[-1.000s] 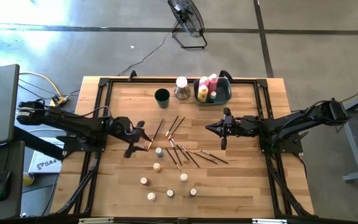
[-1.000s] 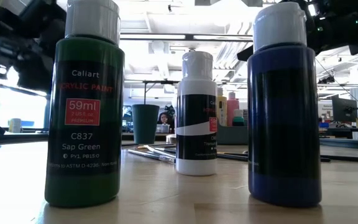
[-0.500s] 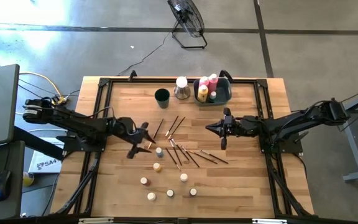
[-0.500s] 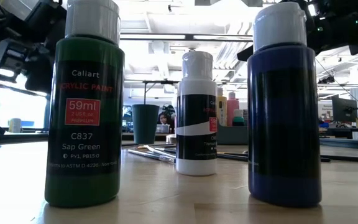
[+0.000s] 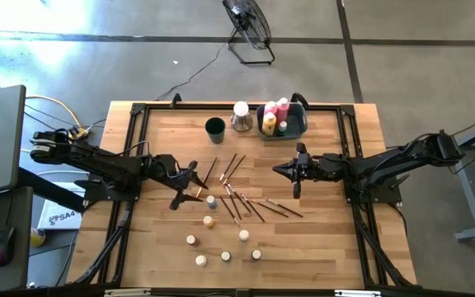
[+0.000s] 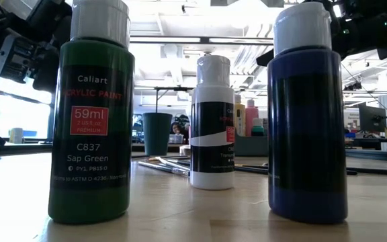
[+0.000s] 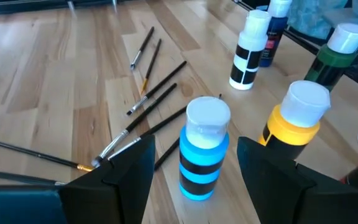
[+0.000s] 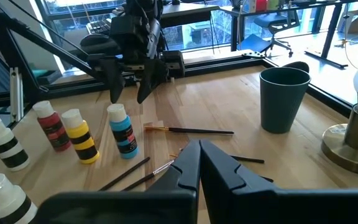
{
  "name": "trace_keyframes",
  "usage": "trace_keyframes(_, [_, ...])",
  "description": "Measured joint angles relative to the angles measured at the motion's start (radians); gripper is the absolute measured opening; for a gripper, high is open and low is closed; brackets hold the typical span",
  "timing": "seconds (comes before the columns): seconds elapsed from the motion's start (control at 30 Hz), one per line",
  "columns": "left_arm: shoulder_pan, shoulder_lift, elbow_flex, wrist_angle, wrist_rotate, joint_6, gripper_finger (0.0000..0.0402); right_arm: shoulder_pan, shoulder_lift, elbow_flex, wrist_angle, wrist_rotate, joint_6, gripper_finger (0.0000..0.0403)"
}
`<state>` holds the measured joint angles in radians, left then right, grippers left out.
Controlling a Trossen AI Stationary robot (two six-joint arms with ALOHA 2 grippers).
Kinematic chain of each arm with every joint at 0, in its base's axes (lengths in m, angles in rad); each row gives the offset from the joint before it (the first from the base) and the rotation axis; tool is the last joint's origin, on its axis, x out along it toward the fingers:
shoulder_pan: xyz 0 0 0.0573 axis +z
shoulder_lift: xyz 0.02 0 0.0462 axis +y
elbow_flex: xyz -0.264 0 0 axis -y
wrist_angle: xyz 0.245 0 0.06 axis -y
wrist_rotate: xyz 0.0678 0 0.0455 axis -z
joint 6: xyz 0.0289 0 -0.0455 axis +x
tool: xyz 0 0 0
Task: Pick & Place Paint Supplies
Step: Put the small light blue paint bottle into the blue bin
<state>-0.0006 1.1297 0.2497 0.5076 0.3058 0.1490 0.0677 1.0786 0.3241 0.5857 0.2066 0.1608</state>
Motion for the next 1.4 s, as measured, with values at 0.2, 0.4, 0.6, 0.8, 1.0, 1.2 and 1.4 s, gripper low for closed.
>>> trace_keyframes(0.2, [0.000, 0.000, 0.000, 0.029, 0.001, -0.019, 0.0225, 0.000, 0.000, 0.000, 0.000, 0.000, 0.000, 0.0002])
trace_keyframes(0.4, [0.000, 0.000, 0.000, 0.026, 0.001, -0.030, 0.0225, 0.000, 0.000, 0.000, 0.000, 0.000, 0.000, 0.0002])
trace_keyframes(0.6, [0.000, 0.000, 0.000, 0.026, 0.001, -0.053, 0.0225, 0.000, 0.000, 0.000, 0.001, 0.000, 0.000, 0.0002])
trace_keyframes(0.8, [0.000, 0.000, 0.000, 0.026, 0.001, -0.055, 0.0225, 0.000, 0.000, 0.000, 0.001, 0.000, 0.000, 0.0002])
trace_keyframes(1.0, [0.000, 0.000, 0.000, 0.043, 0.000, -0.057, 0.0225, 0.000, 0.000, 0.000, 0.001, 0.000, 0.000, 0.0002])
trace_keyframes(1.2, [0.000, 0.000, 0.000, 0.068, 0.001, -0.079, 0.0225, 0.000, 0.000, 0.000, 0.001, 0.000, 0.000, 0.0002])
trace_keyframes(1.4, [-0.006, 0.002, 0.000, 0.072, -0.002, -0.088, 0.0225, 0.000, 0.000, 0.000, 0.001, 0.000, 0.000, 0.0002])
